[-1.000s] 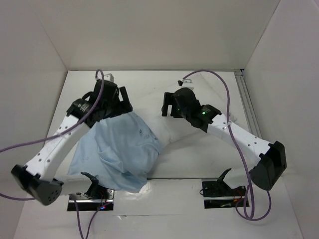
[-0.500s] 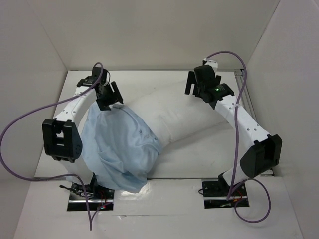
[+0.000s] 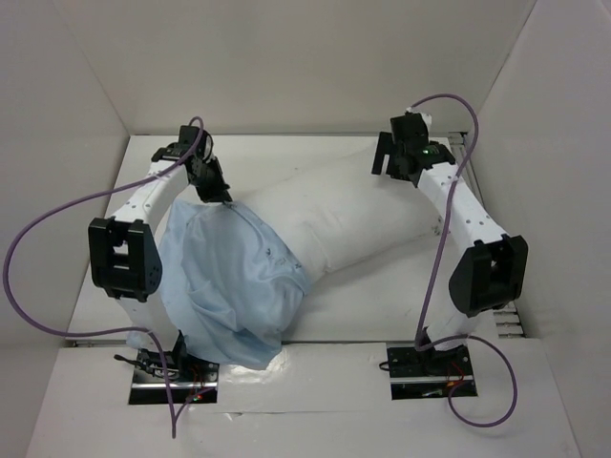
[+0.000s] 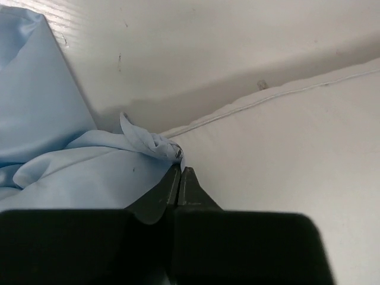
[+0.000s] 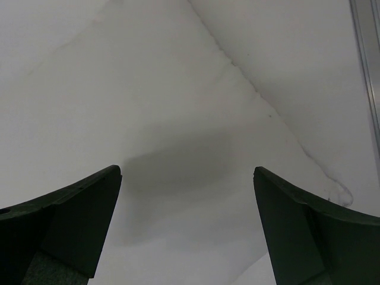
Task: Put the pillow into the pillowcase
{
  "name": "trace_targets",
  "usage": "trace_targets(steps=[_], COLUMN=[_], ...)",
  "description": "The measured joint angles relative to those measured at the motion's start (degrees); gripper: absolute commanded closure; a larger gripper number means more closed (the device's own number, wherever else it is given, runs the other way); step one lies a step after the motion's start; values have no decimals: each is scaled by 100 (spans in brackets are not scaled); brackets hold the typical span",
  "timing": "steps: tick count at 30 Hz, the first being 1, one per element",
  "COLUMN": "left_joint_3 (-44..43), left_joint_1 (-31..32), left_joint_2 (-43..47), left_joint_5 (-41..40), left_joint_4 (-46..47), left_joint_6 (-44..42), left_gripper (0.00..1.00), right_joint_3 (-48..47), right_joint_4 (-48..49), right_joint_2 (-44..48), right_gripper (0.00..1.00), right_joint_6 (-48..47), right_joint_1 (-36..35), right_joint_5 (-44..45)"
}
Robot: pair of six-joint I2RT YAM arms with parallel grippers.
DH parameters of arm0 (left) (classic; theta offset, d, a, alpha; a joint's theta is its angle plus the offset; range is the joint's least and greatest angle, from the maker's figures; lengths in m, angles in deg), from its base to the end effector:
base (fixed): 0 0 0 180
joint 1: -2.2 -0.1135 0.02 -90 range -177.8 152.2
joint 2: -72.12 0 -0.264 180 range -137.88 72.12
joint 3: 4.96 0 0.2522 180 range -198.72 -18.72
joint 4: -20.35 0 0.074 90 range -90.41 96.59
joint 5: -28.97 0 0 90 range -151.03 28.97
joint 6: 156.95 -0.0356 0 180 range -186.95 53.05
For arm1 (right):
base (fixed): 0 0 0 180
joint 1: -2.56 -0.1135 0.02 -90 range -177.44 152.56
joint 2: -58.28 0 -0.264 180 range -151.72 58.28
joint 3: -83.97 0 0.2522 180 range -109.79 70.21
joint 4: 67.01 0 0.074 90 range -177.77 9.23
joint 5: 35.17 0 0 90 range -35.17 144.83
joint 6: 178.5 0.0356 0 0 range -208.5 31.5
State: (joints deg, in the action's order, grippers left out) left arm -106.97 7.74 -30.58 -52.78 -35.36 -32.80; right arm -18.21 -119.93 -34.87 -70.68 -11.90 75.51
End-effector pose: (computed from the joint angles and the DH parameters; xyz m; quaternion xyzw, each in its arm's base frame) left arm 0.3884 -0.0428 0.2770 -0.2158 0.9304 -0.1626 0.2478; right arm 0.3526 0.0779 0.3423 0.0968 0.9027 -0.0515 0.4160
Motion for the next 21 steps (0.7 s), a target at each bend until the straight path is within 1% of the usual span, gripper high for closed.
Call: trace_targets(steps=[2, 5, 6, 7, 8, 9, 11, 14, 19, 21], left_joint_3=[-59, -345, -490, -715, -911, -1161, -1814, -2914, -4782, -5147], left_joint_1=[0, 0, 13, 50, 74, 120, 284, 728, 1652, 1937], left_joint_2=[-42, -197, -260, -363, -446, -551, -822, -1261, -1952, -2057], left_joint_5=[44, 127, 149, 155, 155, 157, 173, 236, 404, 487], left_joint_4=[-11, -46, -74, -122, -164, -229, -380, -553, -861, -813], left_joint_6=[-74, -103, -103, -109, -114, -122, -149, -267, -424, -424], left_gripper=[100, 100, 100, 100, 100, 100, 100, 100, 100, 100], right_joint_3=[-9, 13, 90, 243, 382, 540, 730, 745, 520, 332], right_joint_4=[-33, -26, 59, 210, 361, 549, 859, 1082, 892, 824], right_joint_2=[-122, -376, -439, -485, -514, -518, -516, -400, 136, 424], right_gripper=[0, 2, 21, 43, 69, 100, 100, 100, 100, 100], right_joint_6=[-9, 87, 131, 247, 247, 289, 448, 573, 647, 647], right_joint_1=[225, 570, 660, 730, 748, 756, 758, 789, 789, 787], right_joint_5=[-133, -647, -868, -1211, -1515, -1838, -2286, -2627, -2734, -2669])
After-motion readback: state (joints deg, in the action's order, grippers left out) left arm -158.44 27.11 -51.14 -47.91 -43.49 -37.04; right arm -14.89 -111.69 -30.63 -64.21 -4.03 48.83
